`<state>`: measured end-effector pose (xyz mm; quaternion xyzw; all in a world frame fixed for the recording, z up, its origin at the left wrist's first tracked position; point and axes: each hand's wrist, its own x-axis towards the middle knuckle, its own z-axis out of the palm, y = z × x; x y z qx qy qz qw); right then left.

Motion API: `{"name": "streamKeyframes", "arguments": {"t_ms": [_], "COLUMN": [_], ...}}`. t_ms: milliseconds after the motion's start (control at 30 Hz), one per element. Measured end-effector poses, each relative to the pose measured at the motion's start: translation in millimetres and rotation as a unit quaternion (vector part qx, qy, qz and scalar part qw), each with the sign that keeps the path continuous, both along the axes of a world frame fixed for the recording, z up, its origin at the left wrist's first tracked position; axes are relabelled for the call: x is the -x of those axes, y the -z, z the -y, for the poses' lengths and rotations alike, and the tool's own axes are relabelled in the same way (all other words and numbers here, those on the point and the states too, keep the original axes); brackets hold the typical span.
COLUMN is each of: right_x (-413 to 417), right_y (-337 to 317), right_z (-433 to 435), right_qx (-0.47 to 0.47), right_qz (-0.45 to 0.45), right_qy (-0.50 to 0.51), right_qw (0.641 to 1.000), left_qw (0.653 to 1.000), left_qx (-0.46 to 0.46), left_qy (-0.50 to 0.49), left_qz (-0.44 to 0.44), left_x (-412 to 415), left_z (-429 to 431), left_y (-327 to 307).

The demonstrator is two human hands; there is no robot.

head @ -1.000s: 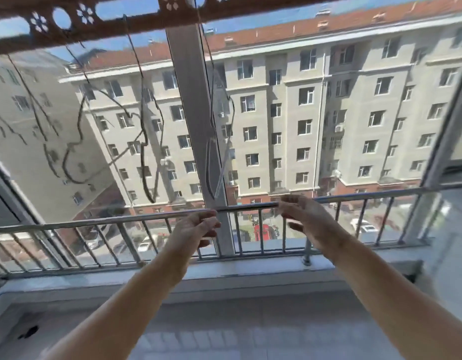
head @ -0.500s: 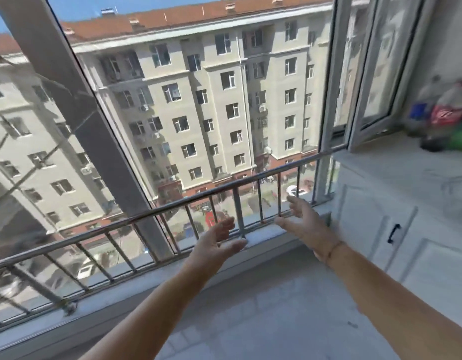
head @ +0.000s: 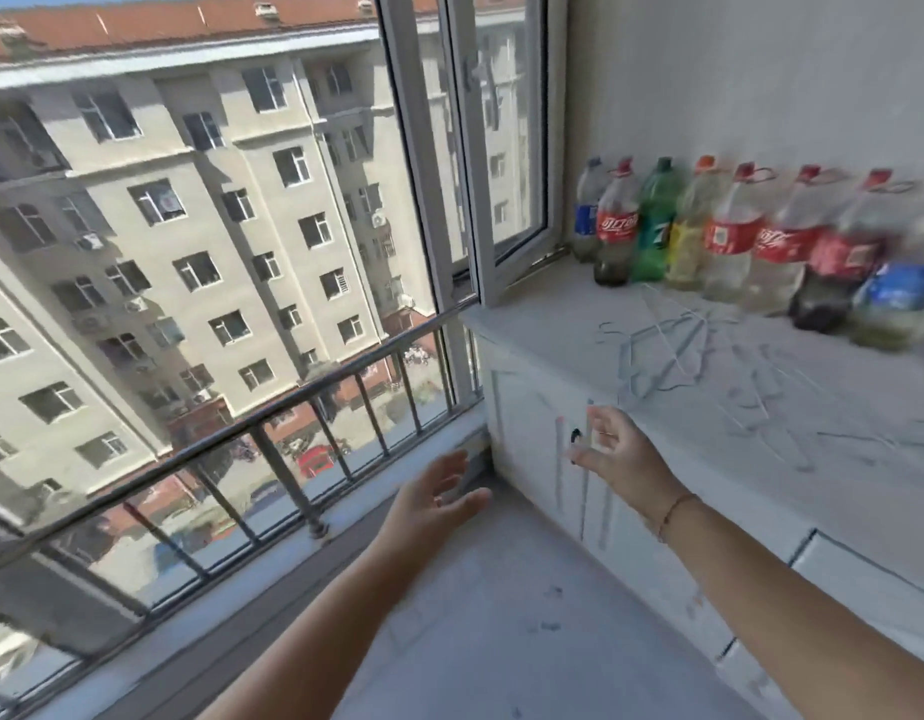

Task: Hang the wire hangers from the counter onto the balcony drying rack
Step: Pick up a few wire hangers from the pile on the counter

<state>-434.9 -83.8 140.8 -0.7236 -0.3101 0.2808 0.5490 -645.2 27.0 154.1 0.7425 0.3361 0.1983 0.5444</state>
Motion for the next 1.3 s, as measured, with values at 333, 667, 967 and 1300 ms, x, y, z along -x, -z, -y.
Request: {"name": "streamKeyframes", "arguments": {"t_ms": [333, 667, 967, 1300], "right_x": [-159, -250, -360, -471], "right_y": [18, 57, 82, 107], "right_z": [92, 88, -2, -97], "right_qx": [0.041, 0.040, 0.023, 0.032], "right_qz": [-0.024, -0.097, -0.180, -0.228], "right_qy": [0.144, 0.224, 0.272, 0.318], "right_qw": [0.988, 0.969, 0.945, 0.920], "left_qw": [0.995, 0.986, 0.976, 0.969], "left_qx": [0.058, 0.060, 0.084, 0.122], "left_qy": [0.086, 0.151, 0.195, 0.179], "left_qz": [-0.004, -0.034, -0.058, -0.118], "left_x": [-180, -306, -443, -546], "left_z": [39, 1, -87, -187], "left_y": [22, 48, 73, 111]}}
